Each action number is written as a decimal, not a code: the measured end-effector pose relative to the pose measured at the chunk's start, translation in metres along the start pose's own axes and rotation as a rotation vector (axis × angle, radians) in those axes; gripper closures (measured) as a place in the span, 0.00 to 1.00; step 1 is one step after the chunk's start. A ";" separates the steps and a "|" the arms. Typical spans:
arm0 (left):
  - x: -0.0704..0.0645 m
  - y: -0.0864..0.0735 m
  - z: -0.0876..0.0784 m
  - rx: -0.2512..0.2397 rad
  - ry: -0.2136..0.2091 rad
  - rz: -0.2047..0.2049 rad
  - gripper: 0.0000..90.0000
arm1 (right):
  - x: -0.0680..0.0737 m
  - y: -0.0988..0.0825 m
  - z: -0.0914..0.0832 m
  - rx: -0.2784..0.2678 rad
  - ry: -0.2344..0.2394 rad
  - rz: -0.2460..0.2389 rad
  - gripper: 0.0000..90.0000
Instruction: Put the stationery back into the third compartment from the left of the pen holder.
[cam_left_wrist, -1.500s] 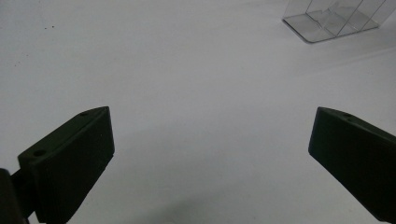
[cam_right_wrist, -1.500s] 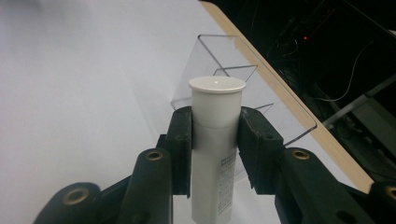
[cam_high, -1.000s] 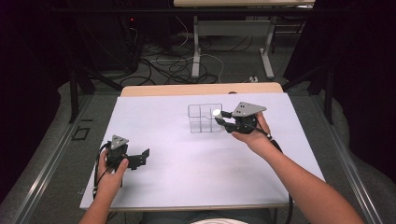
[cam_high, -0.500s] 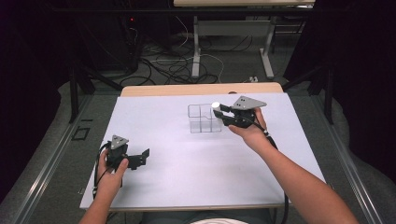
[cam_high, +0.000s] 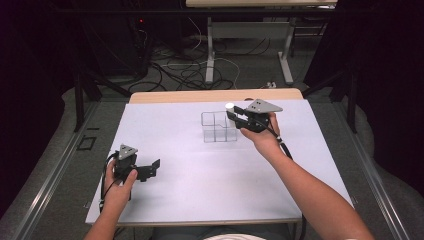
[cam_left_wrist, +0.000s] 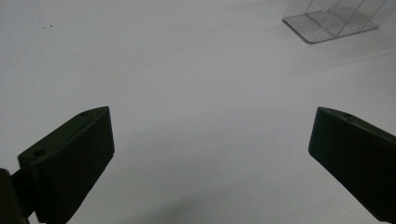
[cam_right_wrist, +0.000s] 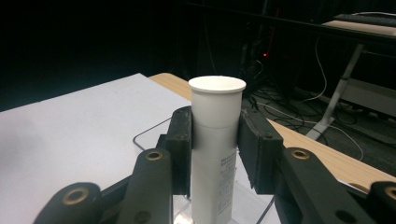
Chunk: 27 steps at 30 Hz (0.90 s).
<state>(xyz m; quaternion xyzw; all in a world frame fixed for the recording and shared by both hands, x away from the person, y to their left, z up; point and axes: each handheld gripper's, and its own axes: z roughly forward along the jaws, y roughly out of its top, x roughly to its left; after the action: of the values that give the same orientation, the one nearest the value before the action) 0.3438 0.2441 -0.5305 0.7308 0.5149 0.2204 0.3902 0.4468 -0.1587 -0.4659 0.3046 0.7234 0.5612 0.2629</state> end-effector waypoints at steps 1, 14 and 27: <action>0.000 0.000 0.000 0.000 0.000 -0.001 0.00 | -0.001 0.000 0.001 -0.003 -0.005 0.004 0.74; 0.000 0.001 0.000 0.003 -0.003 0.006 0.00 | -0.007 -0.008 0.013 -0.031 -0.068 0.070 0.74; 0.000 0.001 0.000 0.002 0.000 0.005 0.00 | -0.013 -0.018 0.023 0.000 -0.094 0.079 0.74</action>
<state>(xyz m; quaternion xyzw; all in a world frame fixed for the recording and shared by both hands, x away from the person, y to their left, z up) 0.3445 0.2439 -0.5302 0.7326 0.5131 0.2208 0.3888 0.4695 -0.1561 -0.4881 0.3590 0.6975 0.5562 0.2744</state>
